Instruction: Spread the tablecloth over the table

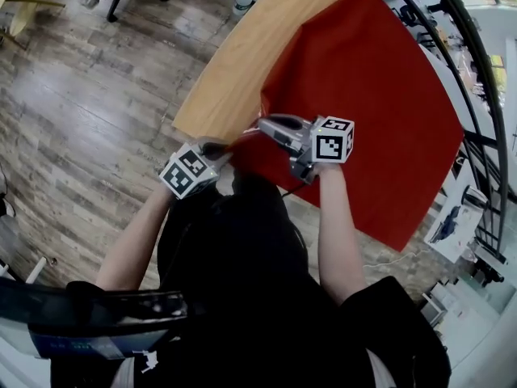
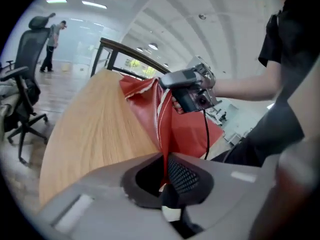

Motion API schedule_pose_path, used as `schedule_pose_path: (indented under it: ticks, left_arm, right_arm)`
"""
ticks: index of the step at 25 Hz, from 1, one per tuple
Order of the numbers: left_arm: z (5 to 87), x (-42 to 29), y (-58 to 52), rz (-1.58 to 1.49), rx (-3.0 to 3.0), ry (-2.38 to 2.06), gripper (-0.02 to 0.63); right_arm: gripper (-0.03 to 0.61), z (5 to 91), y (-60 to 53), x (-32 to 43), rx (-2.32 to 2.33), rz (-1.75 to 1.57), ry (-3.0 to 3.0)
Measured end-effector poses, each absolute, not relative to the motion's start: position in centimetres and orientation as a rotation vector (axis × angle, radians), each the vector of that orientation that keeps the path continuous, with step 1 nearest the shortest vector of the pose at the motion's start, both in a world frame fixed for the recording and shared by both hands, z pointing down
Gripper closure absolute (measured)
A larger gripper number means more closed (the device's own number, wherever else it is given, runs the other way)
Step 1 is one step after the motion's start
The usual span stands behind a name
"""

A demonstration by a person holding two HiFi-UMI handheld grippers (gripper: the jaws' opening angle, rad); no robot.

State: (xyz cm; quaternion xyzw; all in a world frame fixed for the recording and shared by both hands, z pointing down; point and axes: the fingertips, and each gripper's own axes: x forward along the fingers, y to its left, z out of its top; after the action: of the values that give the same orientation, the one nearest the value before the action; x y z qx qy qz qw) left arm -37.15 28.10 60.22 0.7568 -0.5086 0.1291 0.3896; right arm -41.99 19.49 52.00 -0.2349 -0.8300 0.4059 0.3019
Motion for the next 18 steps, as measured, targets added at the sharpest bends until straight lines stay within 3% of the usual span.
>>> schedule_pose_path:
  ticks: [4, 6, 10, 14, 16, 18]
  left_arm:
    - [58.1, -34.2, 26.5, 0.326, 1.857, -1.368, 0.6]
    - [57.2, -31.8, 25.0, 0.363, 1.85, -1.398, 0.569]
    - [57.2, -26.4, 22.2, 0.399, 1.794, -1.425, 0.368]
    - [57.8, -21.7, 19.5, 0.456, 1.798, -1.502, 0.233]
    - [57.6, -21.7, 19.4, 0.527, 1.775, -1.658, 0.21]
    - [57.7, -22.9, 20.3, 0.553, 1.68, -1.83, 0.253]
  right_arm:
    - [0.558, 55.2, 16.3, -40.1, -0.423, 0.856, -2.241]
    - [0.558, 56.5, 15.2, -39.5, -0.366, 0.76, -2.264]
    - [0.558, 58.8, 14.4, -38.9, -0.349, 0.624, -2.263]
    - [0.558, 61.0, 14.5, -36.8, -0.426, 0.403, -2.214]
    - [0.558, 61.2, 14.6, -36.0, -0.448, 0.366, -2.24]
    - [0.558, 60.7, 14.0, -35.7, -0.44, 0.373, -2.292]
